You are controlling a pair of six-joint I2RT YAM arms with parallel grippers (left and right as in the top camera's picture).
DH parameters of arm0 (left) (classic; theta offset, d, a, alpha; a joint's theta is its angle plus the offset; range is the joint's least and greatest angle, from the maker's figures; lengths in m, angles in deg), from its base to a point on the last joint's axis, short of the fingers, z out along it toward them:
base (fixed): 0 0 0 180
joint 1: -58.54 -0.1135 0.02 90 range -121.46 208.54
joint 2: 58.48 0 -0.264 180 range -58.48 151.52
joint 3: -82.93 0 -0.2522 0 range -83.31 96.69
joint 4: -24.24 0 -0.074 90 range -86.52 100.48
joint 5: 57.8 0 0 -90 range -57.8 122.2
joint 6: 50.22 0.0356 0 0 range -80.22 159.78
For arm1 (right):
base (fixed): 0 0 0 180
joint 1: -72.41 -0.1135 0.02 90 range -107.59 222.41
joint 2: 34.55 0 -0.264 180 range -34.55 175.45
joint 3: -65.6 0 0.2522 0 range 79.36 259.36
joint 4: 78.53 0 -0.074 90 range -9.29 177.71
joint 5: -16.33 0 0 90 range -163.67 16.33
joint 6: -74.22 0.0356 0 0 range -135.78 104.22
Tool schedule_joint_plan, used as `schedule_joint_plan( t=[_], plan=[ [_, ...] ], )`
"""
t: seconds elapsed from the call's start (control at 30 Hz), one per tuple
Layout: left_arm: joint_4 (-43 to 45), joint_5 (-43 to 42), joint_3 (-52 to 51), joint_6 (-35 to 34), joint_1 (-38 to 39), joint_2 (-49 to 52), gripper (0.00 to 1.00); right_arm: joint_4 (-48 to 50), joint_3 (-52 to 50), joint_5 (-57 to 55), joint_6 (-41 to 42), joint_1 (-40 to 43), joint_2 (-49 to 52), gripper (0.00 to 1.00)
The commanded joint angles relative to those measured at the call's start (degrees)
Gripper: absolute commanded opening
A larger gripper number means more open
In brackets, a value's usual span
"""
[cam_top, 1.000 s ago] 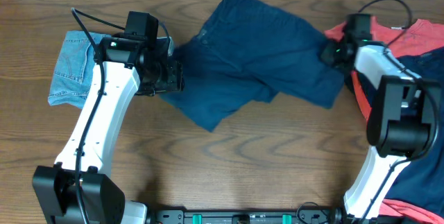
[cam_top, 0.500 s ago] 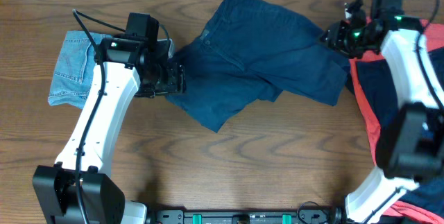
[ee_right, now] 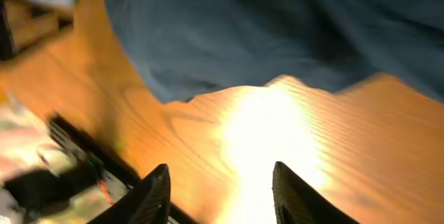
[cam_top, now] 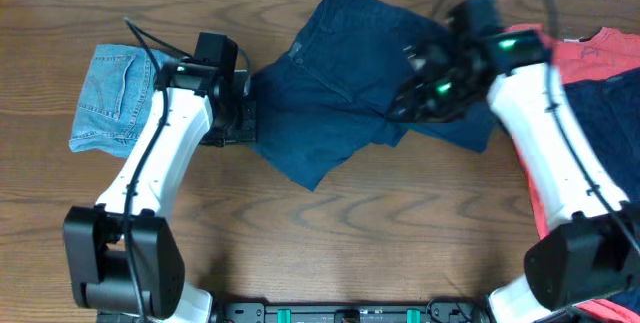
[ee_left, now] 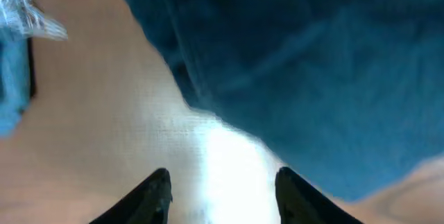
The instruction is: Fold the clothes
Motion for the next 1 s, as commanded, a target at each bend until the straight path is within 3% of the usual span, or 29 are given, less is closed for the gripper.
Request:
schedule_joint_plan(
  t=[0.0, 0.07, 0.13, 0.3, 0.4, 0.5, 0.6, 0.63, 0.73, 0.97],
  plan=[
    [4.3, 2.8, 0.0, 1.5, -0.1, 1.2, 0.50, 3.9, -4.7, -3.6, -2.7, -6.6, 0.7, 0.47],
    [6.9, 2.8, 0.0, 1.4, -0.1, 2.3, 0.49, 8.6, -8.0, -7.5, -0.3, -10.3, 0.9, 0.46],
    [8.4, 2.8, 0.0, 1.4, -0.1, 3.9, 0.43, 13.4, -11.5, -11.1, 5.6, -13.2, 1.1, 0.33],
    [9.5, 2.8, 0.0, 1.7, -0.1, 7.6, 0.35, 20.3, -19.5, -8.4, 25.3, -16.7, 1.1, 0.17],
    [10.7, 2.8, 0.0, 1.9, -0.1, 9.2, 0.35, 28.2, -24.6, -1.6, 23.8, -20.1, 1.1, 0.33],
    [11.3, 2.6, 0.0, 1.9, -0.1, 9.7, 0.35, 36.0, -27.6, 1.2, 15.2, -23.8, 1.1, 0.44],
    [11.3, 2.6, 0.0, 1.9, -0.1, 9.7, 0.35, 42.1, -29.5, -2.4, 11.5, -27.2, 1.2, 0.68],
    [11.3, 2.6, 0.0, 1.9, -0.1, 9.7, 0.35, 43.1, -29.7, -5.4, 12.3, -28.3, 1.4, 0.72],
    [11.0, 2.6, 0.0, 1.9, -0.1, 9.7, 0.35, 44.0, -29.6, -11.9, 15.2, -30.6, 2.6, 0.78],
    [10.1, 2.6, 0.0, 1.9, -0.1, 9.7, 0.35, 48.0, -29.6, -20.3, 24.7, -30.3, 5.3, 0.83]
  ],
)
